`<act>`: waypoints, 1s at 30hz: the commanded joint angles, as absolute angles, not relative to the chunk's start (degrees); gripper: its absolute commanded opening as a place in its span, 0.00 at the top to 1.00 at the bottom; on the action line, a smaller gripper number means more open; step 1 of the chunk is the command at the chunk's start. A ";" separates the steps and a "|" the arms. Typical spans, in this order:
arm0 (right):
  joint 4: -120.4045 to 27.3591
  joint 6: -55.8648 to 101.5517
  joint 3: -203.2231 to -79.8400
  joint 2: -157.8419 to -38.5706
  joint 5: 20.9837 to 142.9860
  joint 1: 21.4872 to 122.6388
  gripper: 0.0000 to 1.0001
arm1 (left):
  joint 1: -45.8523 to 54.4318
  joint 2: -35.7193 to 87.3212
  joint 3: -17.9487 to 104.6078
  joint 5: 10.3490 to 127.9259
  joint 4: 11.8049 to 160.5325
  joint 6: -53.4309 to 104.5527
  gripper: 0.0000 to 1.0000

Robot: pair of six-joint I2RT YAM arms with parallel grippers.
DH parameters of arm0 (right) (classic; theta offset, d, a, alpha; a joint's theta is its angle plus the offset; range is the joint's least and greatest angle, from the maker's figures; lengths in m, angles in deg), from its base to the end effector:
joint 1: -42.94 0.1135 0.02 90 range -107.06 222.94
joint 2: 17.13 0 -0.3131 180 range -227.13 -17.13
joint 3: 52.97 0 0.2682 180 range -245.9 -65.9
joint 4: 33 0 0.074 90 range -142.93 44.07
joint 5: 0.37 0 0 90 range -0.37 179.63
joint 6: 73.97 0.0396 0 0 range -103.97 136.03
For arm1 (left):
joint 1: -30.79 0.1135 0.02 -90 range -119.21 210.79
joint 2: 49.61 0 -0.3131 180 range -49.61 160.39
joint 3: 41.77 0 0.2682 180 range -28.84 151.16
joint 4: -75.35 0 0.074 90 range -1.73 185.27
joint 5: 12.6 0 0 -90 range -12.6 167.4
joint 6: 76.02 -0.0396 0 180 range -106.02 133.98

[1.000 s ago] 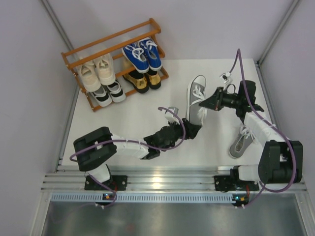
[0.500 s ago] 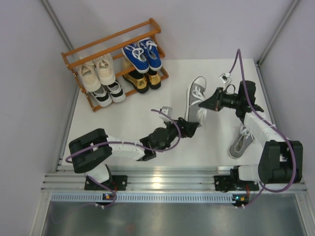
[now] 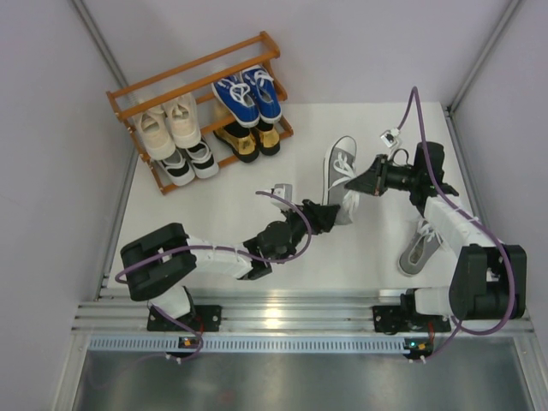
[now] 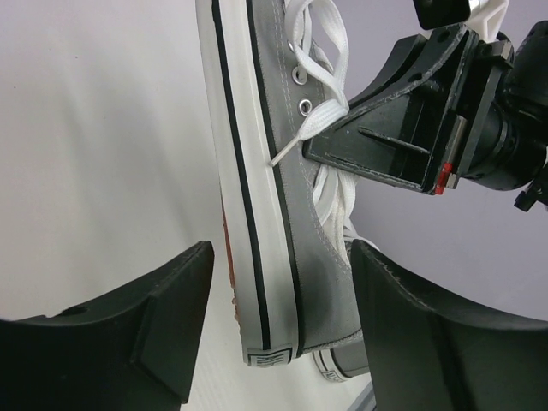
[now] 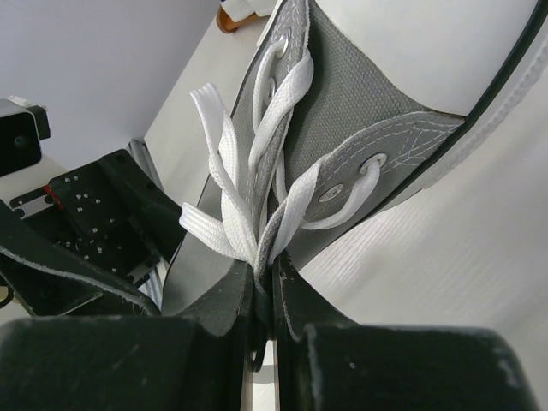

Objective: Place and organize the shoes onto the shoe shelf
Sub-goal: Pick up the shoe at the center of the board.

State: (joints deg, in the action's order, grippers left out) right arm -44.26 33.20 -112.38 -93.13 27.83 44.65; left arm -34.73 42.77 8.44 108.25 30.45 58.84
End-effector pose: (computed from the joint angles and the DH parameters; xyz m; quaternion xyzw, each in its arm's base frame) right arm 0.2821 0.0433 0.2974 -0.1638 0.7639 0.5065 0.3648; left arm 0.1592 -0.3007 0.2514 -0.0701 0.6889 -0.4681 0.5490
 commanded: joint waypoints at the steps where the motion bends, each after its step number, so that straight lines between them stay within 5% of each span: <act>1: -40.21 32.90 -113.01 -90.34 25.38 45.22 1.00 | -34.60 42.51 8.78 106.06 25.61 59.07 0.28; 8: -40.22 33.25 -113.62 -91.04 25.56 44.34 1.00 | -34.78 41.45 7.11 104.20 26.22 59.51 0.24; 16: -38.54 34.84 -113.01 -90.95 24.68 44.17 1.00 | -34.86 44.87 9.04 106.75 25.87 58.54 0.37; 25: -38.19 34.49 -112.66 -91.22 24.24 44.08 1.00 | -34.69 44.53 7.99 105.44 21.48 55.99 0.83; 28: -39.07 33.08 -112.83 -91.04 24.32 44.08 0.91 | -34.60 42.86 6.23 105.52 20.25 55.38 0.99; 30: -40.91 30.81 -113.35 -90.78 24.50 44.17 0.73 | -34.34 41.11 5.09 105.44 20.59 55.38 1.00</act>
State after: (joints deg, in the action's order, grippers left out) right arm -43.67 33.79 -112.35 -93.13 26.84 44.26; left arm -34.44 45.05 6.38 106.79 27.72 56.90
